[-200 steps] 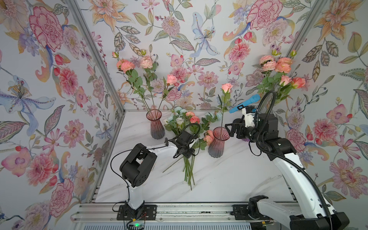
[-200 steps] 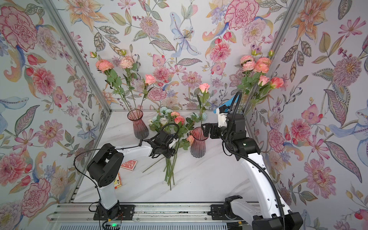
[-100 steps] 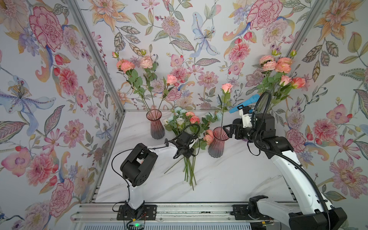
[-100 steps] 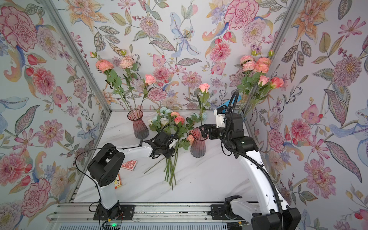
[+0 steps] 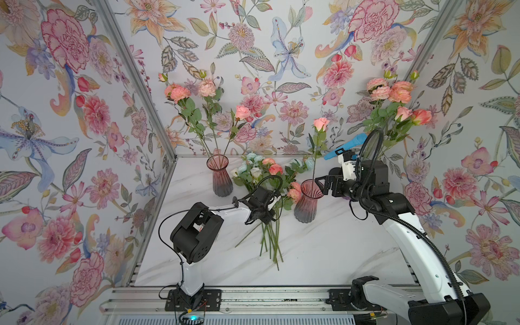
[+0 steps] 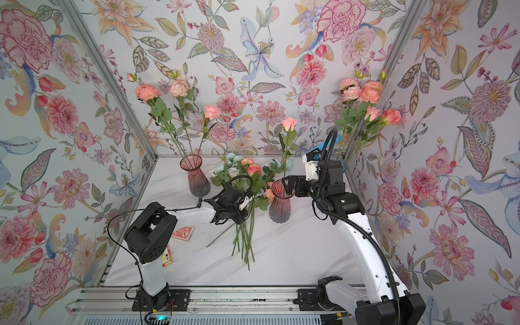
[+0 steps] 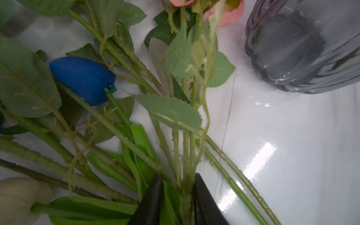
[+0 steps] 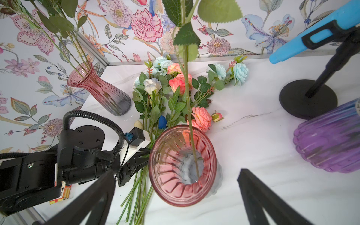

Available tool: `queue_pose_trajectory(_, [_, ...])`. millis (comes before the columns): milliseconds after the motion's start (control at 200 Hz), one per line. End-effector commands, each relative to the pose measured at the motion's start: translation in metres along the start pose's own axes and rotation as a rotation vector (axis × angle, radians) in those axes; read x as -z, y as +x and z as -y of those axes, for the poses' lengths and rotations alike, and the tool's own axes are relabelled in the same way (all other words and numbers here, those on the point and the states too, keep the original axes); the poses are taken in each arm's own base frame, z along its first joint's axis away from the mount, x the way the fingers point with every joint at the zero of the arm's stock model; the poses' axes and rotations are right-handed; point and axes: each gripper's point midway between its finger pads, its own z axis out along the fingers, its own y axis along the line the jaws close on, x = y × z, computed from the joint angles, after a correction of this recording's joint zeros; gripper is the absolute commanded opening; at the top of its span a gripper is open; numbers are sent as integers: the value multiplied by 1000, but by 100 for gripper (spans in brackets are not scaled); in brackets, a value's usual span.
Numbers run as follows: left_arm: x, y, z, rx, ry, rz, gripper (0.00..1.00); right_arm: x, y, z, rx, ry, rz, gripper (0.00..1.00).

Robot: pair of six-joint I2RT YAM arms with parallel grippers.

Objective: Place the pink flowers into the vase
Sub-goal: Pick up the flower at the center of the board.

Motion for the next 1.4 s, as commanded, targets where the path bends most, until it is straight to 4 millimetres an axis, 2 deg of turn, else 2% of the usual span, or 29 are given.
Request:
queue_pose_trajectory(0, [-5, 19, 14, -2, 63, -51, 28, -2, 8, 3, -19, 12, -23, 99])
queue_pose_trajectory(220, [0, 14, 16, -7, 71, -37, 23, -5, 9, 4, -29, 14, -30, 99])
queue_pose_trajectory(355, [9, 4, 15, -16, 61, -6, 17, -6, 11, 5, -36, 15, -34, 99])
queue_pose_trajectory(475, [15, -5, 15, -21, 60, 23, 10, -6, 11, 4, -40, 12, -35, 99])
queue_pose_trajectory(555, [16, -8, 15, -19, 63, 33, 2, -5, 9, 3, -41, 9, -32, 100])
queue_pose_trajectory(735, [16, -11, 15, -8, 66, 47, 0, -4, 9, 1, -43, 1, -29, 99])
queue_pose_trajectory(881, [26, -23, 2, 23, 41, 98, 0, -2, 4, -5, -46, -16, -21, 99])
queue_pose_trajectory(1126, [61, -57, -31, 103, -3, 247, 0, -4, -8, -30, -7, -54, -8, 99])
queue_pose_trajectory(1256, [89, -76, -55, 161, -56, 367, 0, -9, -8, -45, 21, -73, -18, 99])
queue_pose_trajectory(1396, [124, -99, -70, 176, -134, 513, 0, -16, -15, -65, 43, -107, -19, 99])
